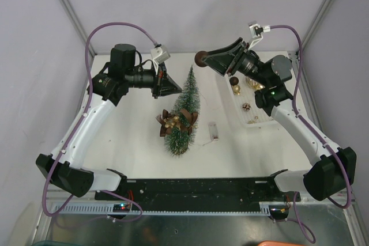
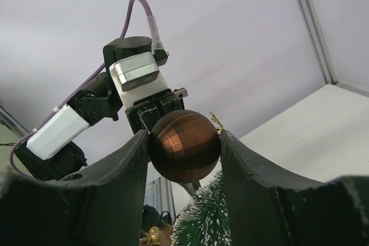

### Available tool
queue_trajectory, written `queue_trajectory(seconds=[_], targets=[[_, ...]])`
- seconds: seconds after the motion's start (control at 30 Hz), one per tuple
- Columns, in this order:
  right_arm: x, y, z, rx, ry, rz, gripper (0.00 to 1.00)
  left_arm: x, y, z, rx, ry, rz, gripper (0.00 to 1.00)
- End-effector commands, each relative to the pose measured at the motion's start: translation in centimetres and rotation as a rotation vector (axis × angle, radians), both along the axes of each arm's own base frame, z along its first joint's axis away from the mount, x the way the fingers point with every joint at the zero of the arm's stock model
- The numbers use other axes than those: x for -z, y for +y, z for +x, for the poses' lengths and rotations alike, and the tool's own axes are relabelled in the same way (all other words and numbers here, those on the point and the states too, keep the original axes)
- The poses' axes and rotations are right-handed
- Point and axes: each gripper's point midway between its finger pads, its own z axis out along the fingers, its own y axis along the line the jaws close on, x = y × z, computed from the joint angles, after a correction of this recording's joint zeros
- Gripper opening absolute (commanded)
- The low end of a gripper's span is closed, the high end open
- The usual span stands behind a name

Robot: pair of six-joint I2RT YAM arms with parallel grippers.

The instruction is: Decorate the small christmas tree

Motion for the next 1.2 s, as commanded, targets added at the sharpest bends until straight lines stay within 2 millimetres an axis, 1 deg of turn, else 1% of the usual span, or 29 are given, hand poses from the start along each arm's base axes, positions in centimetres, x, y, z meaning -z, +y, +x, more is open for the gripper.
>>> queue_trajectory(seconds=[0.0, 0.17, 0.33, 0.73, 0.97, 1.17], targets=[[-1.5, -0.5, 0.2, 0.032, -0.054, 0.039, 0.3, -1.2, 0.0, -0.8, 0.015, -0.04, -0.02, 0.0], [-1.4, -0.1, 0.5, 0.029, -0.052, 0.048, 0.3, -1.2, 0.0, -0.8, 0.015, -0.04, -0.02, 0.0], [-0.8, 0.3, 0.8, 0.024, -0.043, 0.044, 0.3, -1.3, 0.0, -0.9, 0.016, -0.042, -0.021, 0.0], [-0.2, 0.9, 0.4, 0.012, -0.031, 0.015, 0.3, -1.4, 0.0, -0.8, 0.014, -0.044, -0.022, 0.0], [0.7, 1.4, 0.5, 0.002, -0.013, -0.01, 0.3, -1.4, 0.1, -0.8, 0.012, -0.043, -0.021, 0.0], [0.8, 1.4, 0.5, 0.004, -0.014, -0.017, 0.3, -1.4, 0.1, -0.9, 0.011, -0.046, -0.021, 0.0]])
